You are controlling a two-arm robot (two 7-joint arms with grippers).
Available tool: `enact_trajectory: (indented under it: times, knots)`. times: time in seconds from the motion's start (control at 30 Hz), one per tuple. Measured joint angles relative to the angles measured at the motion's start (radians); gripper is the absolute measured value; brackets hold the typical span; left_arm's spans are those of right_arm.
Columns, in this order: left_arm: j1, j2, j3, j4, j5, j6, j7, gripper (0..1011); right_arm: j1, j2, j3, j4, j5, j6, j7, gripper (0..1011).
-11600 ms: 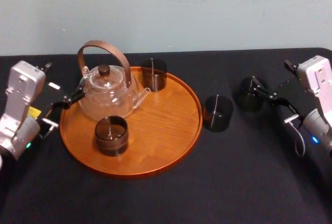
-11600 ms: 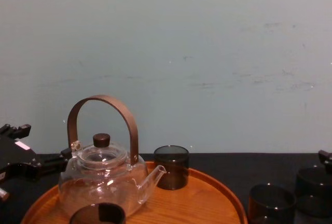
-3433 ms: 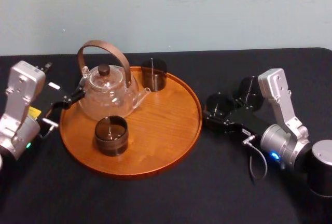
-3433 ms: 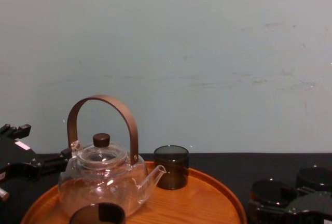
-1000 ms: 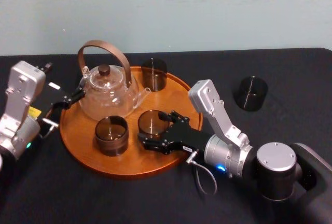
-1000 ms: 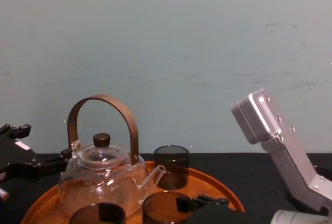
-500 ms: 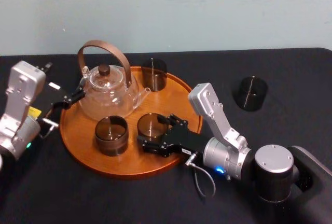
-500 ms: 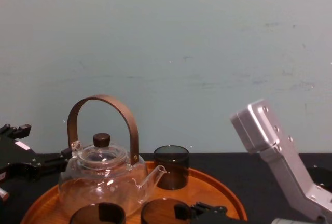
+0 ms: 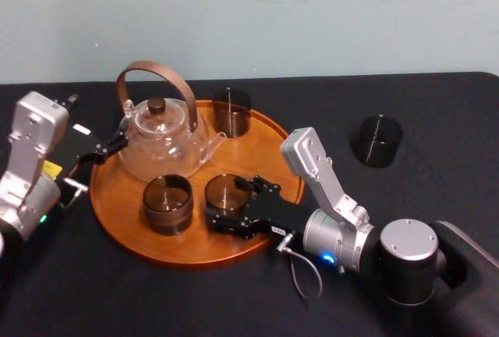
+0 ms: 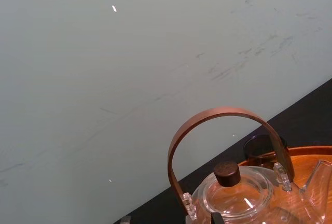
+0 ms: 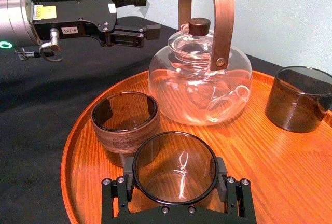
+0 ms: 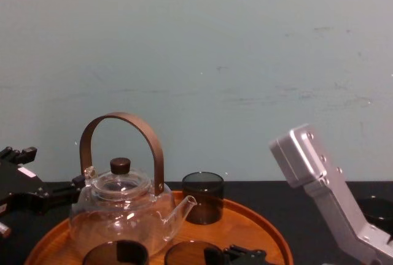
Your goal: Pick up the glass from the table and place it on the tray.
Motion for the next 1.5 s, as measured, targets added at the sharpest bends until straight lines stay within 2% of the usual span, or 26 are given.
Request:
enact_trajectory:
  times: [0.7, 0.8, 0.9, 1.0, 1.5]
  knots:
    - [0.0, 0.0, 0.0, 0.0, 0.0, 0.0, 0.0, 1001, 0.0, -0.002, 0.0, 0.003, 0.006, 0.018, -0.005, 905]
    - [0.0, 0.0, 0.0, 0.0, 0.0, 0.0, 0.0, 1001, -0.002, -0.002, 0.0, 0.003, 0.005, 0.021, -0.004, 961]
    - [0.0, 0.0, 0.0, 0.0, 0.0, 0.0, 0.0, 1001, -0.01, 0.007, 0.004, -0.018, 0.005, -0.011, -0.001, 1002]
    - [0.0, 0.0, 0.0, 0.0, 0.0, 0.0, 0.0, 1001, -0.02, 0.017, 0.005, -0.045, -0.006, -0.03, -0.009, 1002]
    - [0.0, 0.0, 0.0, 0.0, 0.0, 0.0, 0.0, 1001, -0.054, 0.043, 0.019, -0.125, -0.038, -0.053, -0.031, 1002]
